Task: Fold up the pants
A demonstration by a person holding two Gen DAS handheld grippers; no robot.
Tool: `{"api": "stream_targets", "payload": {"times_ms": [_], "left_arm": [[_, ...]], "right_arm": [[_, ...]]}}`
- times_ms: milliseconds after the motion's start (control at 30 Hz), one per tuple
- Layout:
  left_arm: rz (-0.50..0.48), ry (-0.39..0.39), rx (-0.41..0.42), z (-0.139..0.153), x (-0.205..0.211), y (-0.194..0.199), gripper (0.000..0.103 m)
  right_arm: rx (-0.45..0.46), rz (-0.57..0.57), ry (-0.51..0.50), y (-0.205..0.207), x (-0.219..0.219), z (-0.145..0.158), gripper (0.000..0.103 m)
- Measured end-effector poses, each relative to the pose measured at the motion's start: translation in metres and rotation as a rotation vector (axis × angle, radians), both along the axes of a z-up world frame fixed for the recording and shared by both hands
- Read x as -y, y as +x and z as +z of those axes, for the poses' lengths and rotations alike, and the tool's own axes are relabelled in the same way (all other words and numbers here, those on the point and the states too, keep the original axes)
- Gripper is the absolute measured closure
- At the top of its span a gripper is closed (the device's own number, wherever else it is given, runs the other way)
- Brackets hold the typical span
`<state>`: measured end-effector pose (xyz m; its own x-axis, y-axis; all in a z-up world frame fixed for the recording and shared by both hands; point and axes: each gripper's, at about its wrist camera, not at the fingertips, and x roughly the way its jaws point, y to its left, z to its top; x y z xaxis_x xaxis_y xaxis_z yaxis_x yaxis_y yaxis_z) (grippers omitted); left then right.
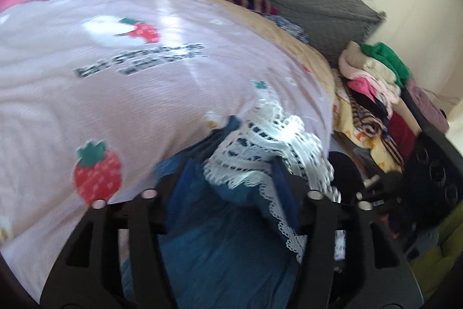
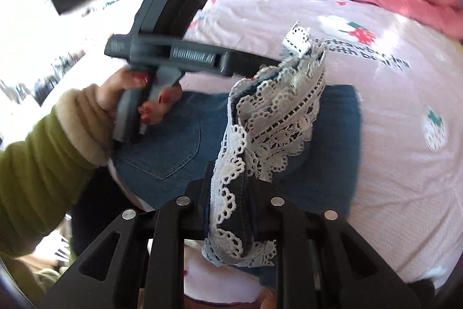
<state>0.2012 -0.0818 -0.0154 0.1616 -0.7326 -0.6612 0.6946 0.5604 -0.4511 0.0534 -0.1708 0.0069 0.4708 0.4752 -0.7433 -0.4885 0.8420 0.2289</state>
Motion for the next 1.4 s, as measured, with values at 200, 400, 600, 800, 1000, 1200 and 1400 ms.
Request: {"api": "stream_targets", "payload": {"times_ms": [200,400,600,800,1000,1200,1400], "left_arm": [[0.139,-0.047,-0.01,0.013,-0.045,-0.001,0.033],[0.275,-0.067,0.063,0.039,-0.081,-0.026,0.025],[0.366,-0.029,0.117,0.049,-0.095,-0.063,0.018],[0.413,-0.016,0.117,0.038,-0.098,-0.109,0.014],[0.435,0.121,0.126,0.013,-0.061,-0.15,0.014],[0.443,0.111,0.056,0.002,-0.052,-0.167,0.014],[0.393,0.127,0.131,0.005,-0.024,-0.183,0.014]], "right_arm": [[0.015,0.055,-0.109,-0.007,-0.045,-0.032,0.08],[-0.002,0.118,-0.063,-0.014,-0.059,-0.048,0.051],[-0.017,0.162,0.097,-0.022,-0.027,-0.03,0.042],[0.075,-0.072,0.112,0.008,0.062,0.001,0.032],[0.123,-0.107,-0.041,0.064,0.085,0.006,0.031],[0.084,-0.037,-0.076,0.102,0.073,-0.006,0.03],[-0.09,0.003,-0.185,0.136,0.049,-0.043,0.084]]}}
